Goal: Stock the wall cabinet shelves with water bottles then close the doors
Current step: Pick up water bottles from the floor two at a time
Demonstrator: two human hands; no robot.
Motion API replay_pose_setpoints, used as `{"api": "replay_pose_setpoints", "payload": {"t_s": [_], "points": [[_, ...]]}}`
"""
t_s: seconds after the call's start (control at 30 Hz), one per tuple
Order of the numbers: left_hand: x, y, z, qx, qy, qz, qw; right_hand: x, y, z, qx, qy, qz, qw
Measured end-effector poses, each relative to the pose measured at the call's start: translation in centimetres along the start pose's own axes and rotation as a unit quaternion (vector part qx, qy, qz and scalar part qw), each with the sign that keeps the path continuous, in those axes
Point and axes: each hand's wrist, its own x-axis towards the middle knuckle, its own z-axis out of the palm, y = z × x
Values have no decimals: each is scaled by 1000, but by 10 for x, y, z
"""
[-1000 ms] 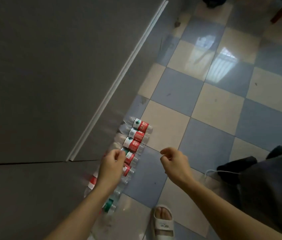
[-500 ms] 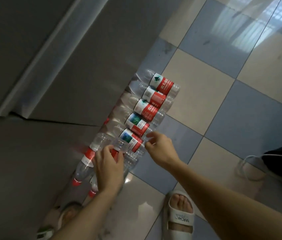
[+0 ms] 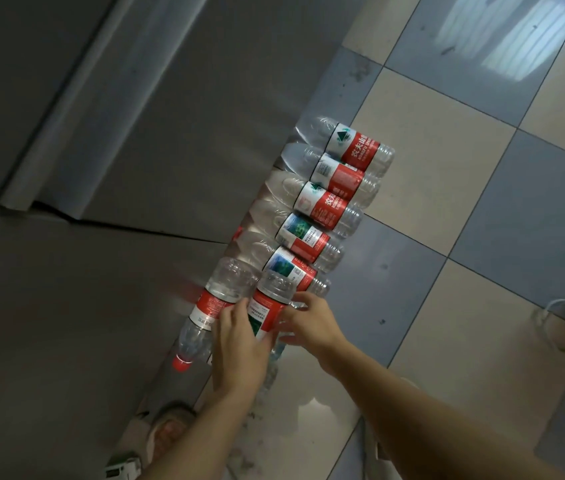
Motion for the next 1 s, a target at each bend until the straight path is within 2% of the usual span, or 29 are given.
{"api": "replay_pose_setpoints", "payload": {"t_s": [0.07, 0.2, 0.27, 0.37, 0.5, 0.6, 0.67, 0.73, 0.8, 0.9, 1.0], "points": [[0, -2, 3, 27, -14, 2, 1000, 0, 1, 0, 45, -17, 1, 999], [2, 1, -1, 39, -29, 12, 999, -4, -2, -4, 65, -49, 0, 997], [4, 5, -7, -9, -44, 1, 999, -8, -3, -11, 65, -55, -4, 996], [7, 15, -21, -134, -110, -41, 984, -16, -7, -28, 73, -48, 0, 996], [8, 37, -39, -280, -196, -78, 937, -33, -16, -56, 83, -58, 12, 995], [4, 60, -40, -405, -264, -131, 865, -50, -21, -74, 105, -111, 29, 988], [2, 76, -37, -450, -296, -158, 828, -60, -23, -82, 152, -152, 40, 976], [0, 89, -34, -462, -310, -173, 813, -67, -24, -90, 171, -167, 45, 970], [-3, 96, -30, -441, -312, -174, 824, -73, -26, -96, 161, -151, 52, 974], [-6, 93, -28, -364, -280, -145, 877, -75, -27, -104, 173, -63, 78, 980], [-6, 78, -30, -241, -156, -93, 953, -69, -25, -113, 258, 37, 129, 957]]}}
